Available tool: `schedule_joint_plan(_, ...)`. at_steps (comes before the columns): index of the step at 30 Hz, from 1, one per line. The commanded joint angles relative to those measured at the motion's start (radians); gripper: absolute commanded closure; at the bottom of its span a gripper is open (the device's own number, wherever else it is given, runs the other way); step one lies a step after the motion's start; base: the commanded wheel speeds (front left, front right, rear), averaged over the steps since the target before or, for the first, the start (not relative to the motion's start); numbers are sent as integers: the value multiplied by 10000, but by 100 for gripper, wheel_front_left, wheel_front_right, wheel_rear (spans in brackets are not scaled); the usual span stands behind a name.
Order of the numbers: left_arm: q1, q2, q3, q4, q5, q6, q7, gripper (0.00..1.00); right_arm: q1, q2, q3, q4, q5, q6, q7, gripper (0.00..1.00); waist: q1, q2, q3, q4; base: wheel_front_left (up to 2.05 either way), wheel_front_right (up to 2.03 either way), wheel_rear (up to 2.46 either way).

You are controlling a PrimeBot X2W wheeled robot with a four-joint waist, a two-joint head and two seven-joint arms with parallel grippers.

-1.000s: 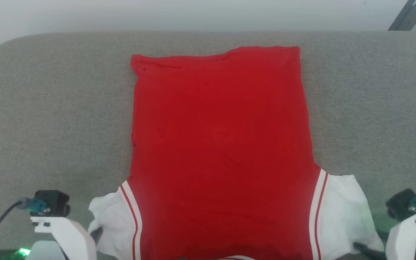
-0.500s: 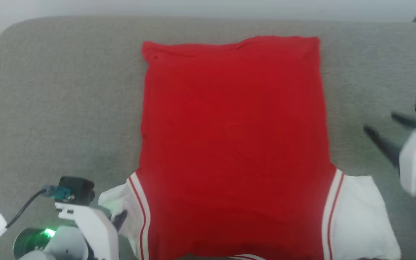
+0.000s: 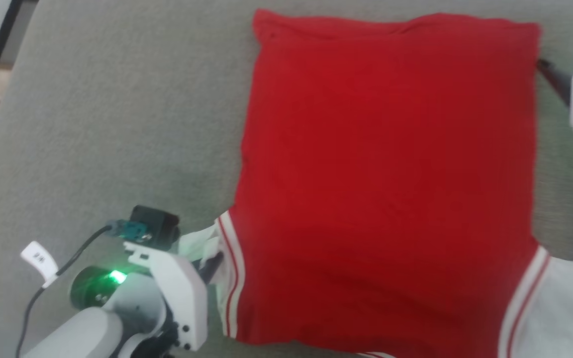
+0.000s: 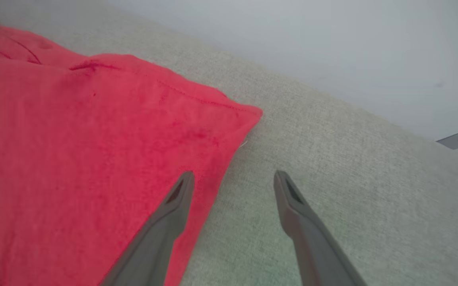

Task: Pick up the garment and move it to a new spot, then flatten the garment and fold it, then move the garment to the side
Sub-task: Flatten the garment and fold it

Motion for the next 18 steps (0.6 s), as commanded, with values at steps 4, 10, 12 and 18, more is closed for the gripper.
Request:
schedule_joint_plan(4,-476,-421,-172,312,112,-321,-154,100,-1038,144,202,1574,113,-6,413,0,0,0,702,777,0,0,0)
schedule_joint_plan(10,-870,-916,-373,846,133,-713,-323,100,-1935,279,383,3401,318,-6,1164,0,0,0,1078,1287,0,0,0)
schedule_joint_plan(12,-941,-1033,-411,1025,128,-805,-384,100,-2038,335,524,3957,244,-7,1450,0,0,0,1150,1376,0,0,0)
schedule_joint_plan(18,-1030,-1129,-420,1450,70,-953,-503,100,-1865,521,1222,4713,305,-6,2422,100,0,0,1160,1393,0,0,0)
